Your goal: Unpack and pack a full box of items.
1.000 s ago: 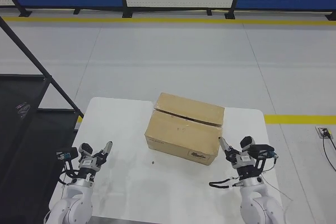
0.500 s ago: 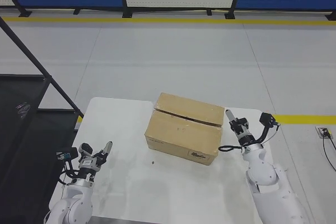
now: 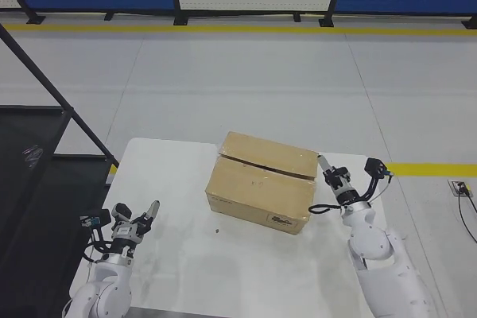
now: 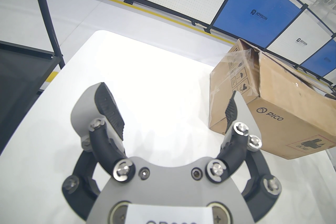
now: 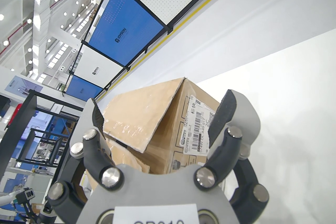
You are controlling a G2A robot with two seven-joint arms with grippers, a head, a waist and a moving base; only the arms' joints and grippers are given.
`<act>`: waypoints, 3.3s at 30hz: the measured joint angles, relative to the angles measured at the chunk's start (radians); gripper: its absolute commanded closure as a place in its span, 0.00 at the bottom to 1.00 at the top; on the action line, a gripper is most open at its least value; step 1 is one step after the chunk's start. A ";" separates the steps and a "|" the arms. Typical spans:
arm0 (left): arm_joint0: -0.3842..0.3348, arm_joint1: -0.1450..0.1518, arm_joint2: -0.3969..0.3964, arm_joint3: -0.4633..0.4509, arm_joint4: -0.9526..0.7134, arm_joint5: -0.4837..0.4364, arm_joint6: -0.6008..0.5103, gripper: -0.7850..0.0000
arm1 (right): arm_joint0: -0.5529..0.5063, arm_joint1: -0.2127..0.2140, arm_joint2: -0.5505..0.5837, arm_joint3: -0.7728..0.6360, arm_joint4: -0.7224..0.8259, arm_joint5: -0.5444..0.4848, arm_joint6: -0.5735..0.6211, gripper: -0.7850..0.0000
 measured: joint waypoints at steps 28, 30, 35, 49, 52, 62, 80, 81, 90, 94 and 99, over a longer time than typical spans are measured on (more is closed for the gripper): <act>0.000 0.000 0.000 0.000 0.000 0.000 0.000 0.00 | 0.305 -0.061 -0.153 0.451 0.226 -0.185 0.033 0.00; 0.000 0.000 0.000 0.000 0.000 0.000 0.000 0.00 | 0.309 -0.065 -0.163 0.453 0.228 -0.189 0.033 0.00; 0.000 0.000 0.000 0.000 0.000 0.000 0.000 0.00 | 0.312 -0.075 -0.191 0.450 0.227 -0.196 0.030 0.00; 0.001 0.000 -0.001 -0.001 0.001 0.004 0.002 0.00 | 0.279 -0.077 -0.191 0.410 0.213 -0.207 0.009 0.00; -0.005 0.000 -0.003 0.003 0.021 0.027 0.003 0.00 | 0.255 -0.069 -0.165 0.384 0.205 -0.215 -0.007 0.00; -0.120 -0.005 0.070 0.097 0.192 0.106 -0.006 0.00 | 0.081 -0.015 -0.048 0.146 0.093 -0.297 0.104 0.00; -0.217 -0.020 0.184 0.229 0.287 0.067 0.003 0.00 | 0.035 0.007 -0.010 0.083 0.115 -0.373 0.238 0.00; -0.216 -0.020 0.185 0.228 0.287 0.067 0.005 0.00 | 0.040 0.008 -0.011 0.091 0.133 -0.388 0.267 0.00; -0.189 -0.022 0.179 0.212 0.275 0.066 0.030 0.00 | 0.119 0.016 -0.039 0.194 0.290 -0.497 0.481 0.00; -0.173 -0.023 0.167 0.199 0.257 0.075 0.046 0.00 | 0.137 0.021 -0.044 0.218 0.352 -0.538 0.545 0.00; -0.158 -0.023 0.151 0.184 0.233 0.080 0.050 0.00 | 0.160 0.028 -0.050 0.252 0.416 -0.560 0.620 0.00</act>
